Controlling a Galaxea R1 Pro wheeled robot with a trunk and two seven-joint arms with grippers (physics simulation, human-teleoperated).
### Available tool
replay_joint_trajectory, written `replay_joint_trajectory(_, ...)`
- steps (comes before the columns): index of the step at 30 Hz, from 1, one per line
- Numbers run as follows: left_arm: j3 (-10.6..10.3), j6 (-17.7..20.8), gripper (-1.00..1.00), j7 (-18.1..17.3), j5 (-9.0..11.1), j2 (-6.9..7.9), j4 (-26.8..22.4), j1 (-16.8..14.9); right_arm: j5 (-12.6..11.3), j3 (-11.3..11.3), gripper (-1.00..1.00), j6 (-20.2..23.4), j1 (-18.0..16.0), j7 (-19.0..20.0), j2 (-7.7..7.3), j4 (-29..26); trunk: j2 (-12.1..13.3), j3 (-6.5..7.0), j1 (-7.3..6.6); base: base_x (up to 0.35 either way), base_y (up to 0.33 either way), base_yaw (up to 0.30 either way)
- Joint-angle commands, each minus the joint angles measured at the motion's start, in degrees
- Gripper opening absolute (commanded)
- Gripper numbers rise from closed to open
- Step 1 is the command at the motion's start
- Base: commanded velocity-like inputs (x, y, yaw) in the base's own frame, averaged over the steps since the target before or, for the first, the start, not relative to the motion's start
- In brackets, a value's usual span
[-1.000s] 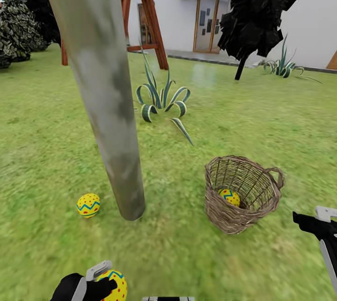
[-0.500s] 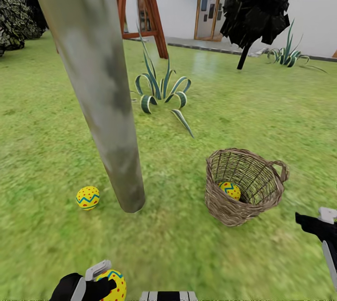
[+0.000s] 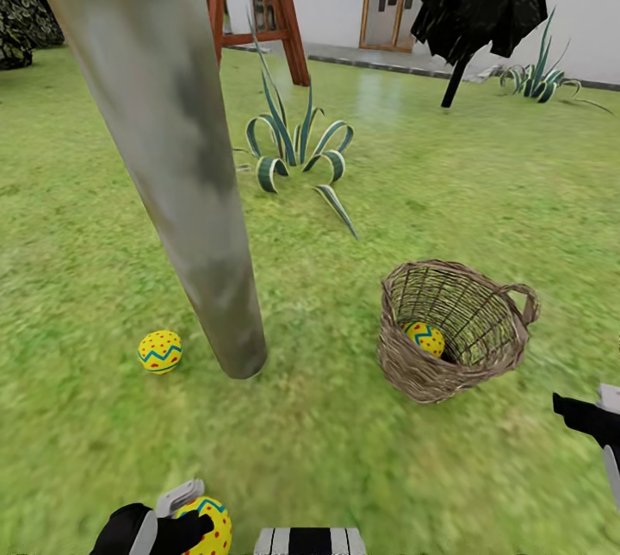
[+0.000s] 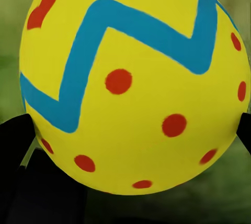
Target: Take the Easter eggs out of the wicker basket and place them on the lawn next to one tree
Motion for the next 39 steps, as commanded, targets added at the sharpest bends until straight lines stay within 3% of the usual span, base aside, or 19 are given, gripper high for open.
replay_joint_trajectory(1, 0.2, 0.3, -1.00, 0.1, 0.4, -0.05, -0.1, 0.0, 0.3, 0.0, 1.00, 0.3, 0.0, 0.0, -0.01, -0.1, 0.0, -0.27, 0.01, 0.000, 0.000, 0.000)
replay_joint_trajectory(15, 0.3, 0.2, -1.00, 0.0, 0.3, 0.42, -0.5, 0.0, 0.3, 0.1, 1.00, 0.4, 0.0, 0.1, 0.41, -0.1, -0.2, -3.37, 0.37, 0.000, 0.000, 0.000)
replay_joint_trajectory(18, 0.4, 0.4, -1.00, 0.0, -2.0, 2.24, -2.6, 0.0, 0.3, 0.1, 1.00, 0.4, -0.1, 0.1, 0.43, -0.1, -0.3, -4.04, 0.45, 0.000, 0.000, 0.000)
replay_joint_trajectory(21, 0.5, 0.4, -1.00, 0.0, -2.9, 2.65, -2.8, 0.0, 0.3, 0.1, 1.00, 0.4, 0.0, 0.1, 0.43, -0.1, -0.3, -4.70, 0.53, 0.000, 0.000, 0.000)
replay_joint_trajectory(30, 0.5, 0.4, -1.00, 0.1, -3.0, 2.38, -2.8, 0.0, 0.3, 0.2, 1.00, 0.4, 0.0, 0.1, 0.51, -0.1, -0.4, -6.70, 0.76, 0.000, 0.000, 0.000)
replay_joint_trajectory(39, 0.4, 0.3, -1.00, 0.2, -3.0, 2.30, -2.8, 0.0, 0.3, 0.2, 1.00, 0.4, 0.0, 0.1, 0.52, -0.1, -0.5, -7.58, 0.86, 0.000, 0.000, 0.000)
